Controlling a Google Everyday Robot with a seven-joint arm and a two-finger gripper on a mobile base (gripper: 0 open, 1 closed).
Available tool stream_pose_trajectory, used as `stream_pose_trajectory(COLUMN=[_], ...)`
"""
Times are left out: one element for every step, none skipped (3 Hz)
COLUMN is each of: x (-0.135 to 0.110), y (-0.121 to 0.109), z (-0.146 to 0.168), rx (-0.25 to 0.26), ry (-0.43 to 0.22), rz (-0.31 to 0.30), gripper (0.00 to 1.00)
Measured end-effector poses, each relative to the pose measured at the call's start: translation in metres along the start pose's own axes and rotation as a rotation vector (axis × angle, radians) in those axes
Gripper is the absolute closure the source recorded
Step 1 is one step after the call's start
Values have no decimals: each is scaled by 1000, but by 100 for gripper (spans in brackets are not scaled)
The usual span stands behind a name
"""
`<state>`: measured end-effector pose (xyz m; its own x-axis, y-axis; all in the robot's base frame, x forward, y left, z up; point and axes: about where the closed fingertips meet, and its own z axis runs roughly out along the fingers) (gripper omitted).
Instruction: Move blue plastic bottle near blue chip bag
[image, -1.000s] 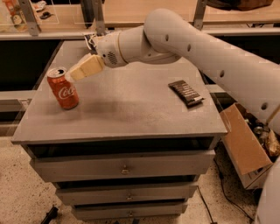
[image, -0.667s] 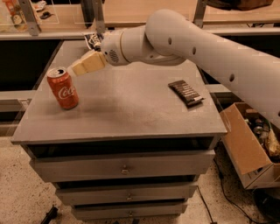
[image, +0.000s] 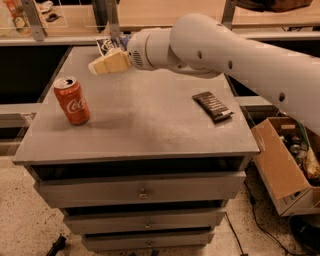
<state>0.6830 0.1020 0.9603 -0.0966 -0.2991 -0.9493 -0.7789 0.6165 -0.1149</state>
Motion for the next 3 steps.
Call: stream_pose_trajectory(x=[3,6,12], y=[-27,-49,-67], z=[-21,-37,-49], rx=[96,124,81], ry=[5,-1,-18], rz=[26,60,103], gripper=[0,0,0])
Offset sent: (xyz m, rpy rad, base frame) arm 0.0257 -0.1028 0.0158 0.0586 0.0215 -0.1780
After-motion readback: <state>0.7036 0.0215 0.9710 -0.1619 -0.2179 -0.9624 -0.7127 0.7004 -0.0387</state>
